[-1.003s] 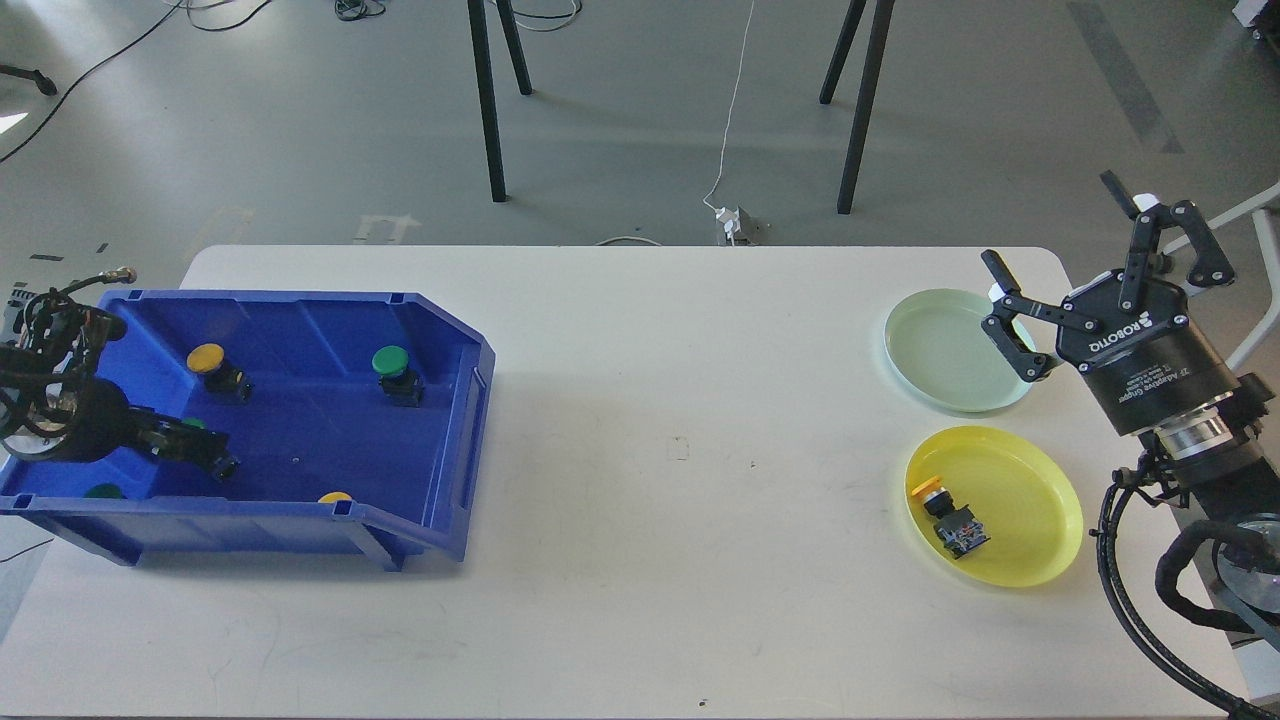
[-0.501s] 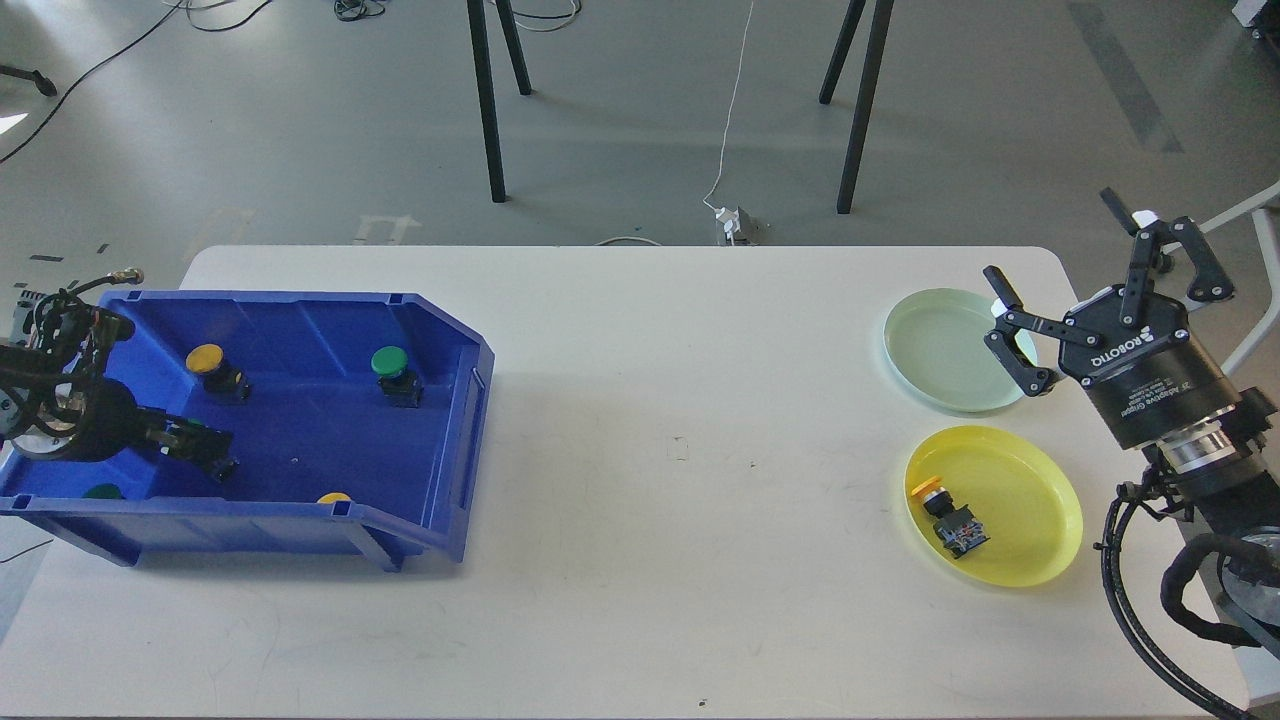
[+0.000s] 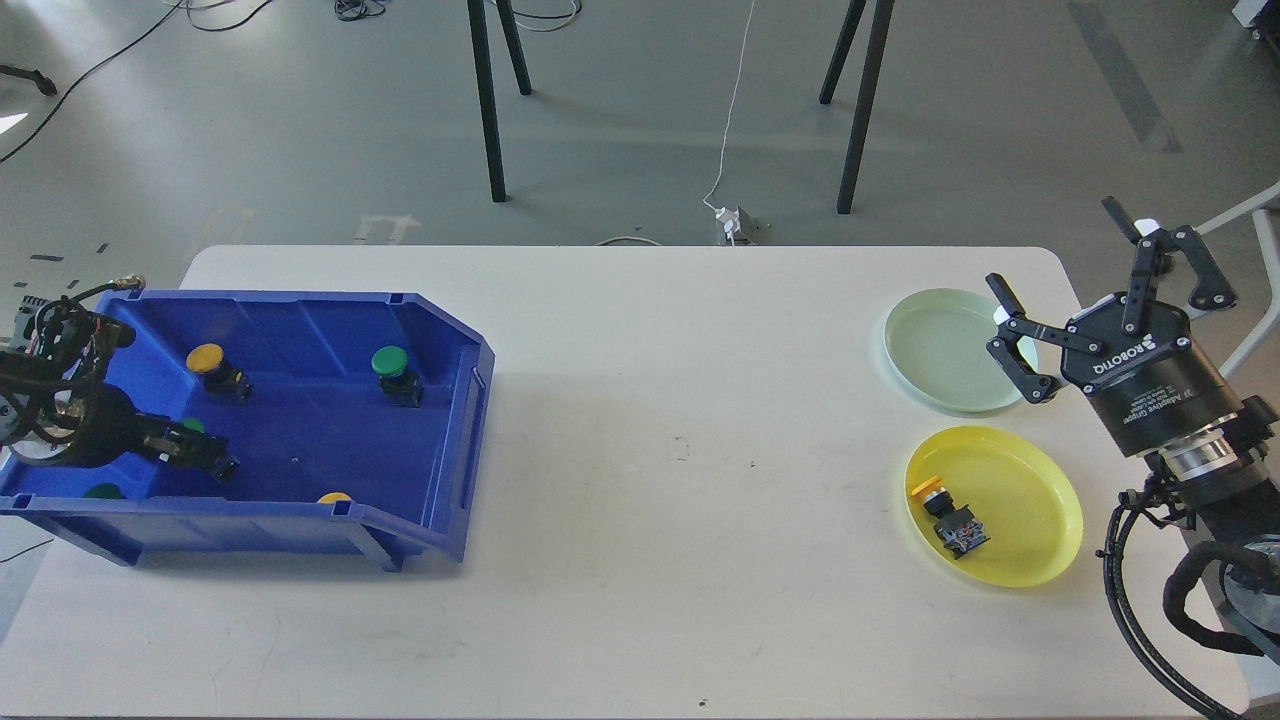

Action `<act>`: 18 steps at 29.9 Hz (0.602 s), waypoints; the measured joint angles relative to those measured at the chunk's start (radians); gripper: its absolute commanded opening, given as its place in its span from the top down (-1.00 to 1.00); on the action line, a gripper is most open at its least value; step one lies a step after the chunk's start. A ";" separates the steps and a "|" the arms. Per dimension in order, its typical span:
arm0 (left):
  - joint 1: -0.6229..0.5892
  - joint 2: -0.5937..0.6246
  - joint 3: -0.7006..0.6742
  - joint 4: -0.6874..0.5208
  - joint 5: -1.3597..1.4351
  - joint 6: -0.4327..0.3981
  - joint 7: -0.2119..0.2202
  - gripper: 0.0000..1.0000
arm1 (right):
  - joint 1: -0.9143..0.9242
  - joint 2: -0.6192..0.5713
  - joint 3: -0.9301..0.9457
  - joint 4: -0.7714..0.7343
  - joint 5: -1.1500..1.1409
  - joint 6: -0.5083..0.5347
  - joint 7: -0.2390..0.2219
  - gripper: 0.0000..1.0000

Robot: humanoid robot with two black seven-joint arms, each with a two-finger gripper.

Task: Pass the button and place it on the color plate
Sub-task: 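Lower the left gripper into the bin onto a green button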

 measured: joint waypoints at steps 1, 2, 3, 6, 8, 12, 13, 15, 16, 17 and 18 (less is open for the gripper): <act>0.000 0.000 0.001 0.000 0.000 0.000 0.000 -0.32 | -0.001 0.000 0.000 0.000 0.000 0.000 0.000 -0.96; 0.000 0.000 0.001 0.000 0.000 0.000 0.000 -0.30 | -0.002 0.000 0.000 0.000 0.000 0.000 0.001 -0.96; -0.001 0.000 0.002 0.000 0.000 0.000 0.000 -0.27 | -0.002 0.000 0.000 0.000 0.000 0.000 0.001 -0.96; -0.002 0.000 0.002 -0.001 0.000 0.002 0.000 -0.09 | -0.003 0.000 0.000 0.000 0.000 0.000 0.002 -0.96; -0.002 0.000 0.002 -0.003 0.000 0.003 0.000 0.04 | -0.004 0.000 0.000 0.000 0.000 0.000 0.002 -0.96; -0.002 0.000 0.002 -0.007 0.000 0.010 0.000 0.36 | -0.010 0.000 0.000 -0.001 0.000 0.000 0.003 -0.96; -0.002 0.000 0.002 -0.008 0.000 0.012 0.000 0.47 | -0.011 0.000 0.000 -0.001 0.000 0.000 0.003 -0.96; 0.000 0.000 0.003 -0.009 0.000 0.014 0.000 0.62 | -0.014 0.000 0.000 -0.002 0.000 0.000 0.003 -0.96; 0.001 0.000 0.004 -0.009 0.000 0.014 0.000 0.67 | -0.015 0.000 0.000 -0.003 0.000 0.000 0.003 -0.96; 0.002 0.000 0.005 -0.009 0.000 0.014 0.000 0.69 | -0.015 0.000 0.000 -0.005 0.000 0.000 0.003 -0.96; 0.002 -0.001 0.005 -0.009 0.000 0.014 0.000 0.70 | -0.016 0.000 0.000 -0.006 0.000 0.000 0.003 -0.96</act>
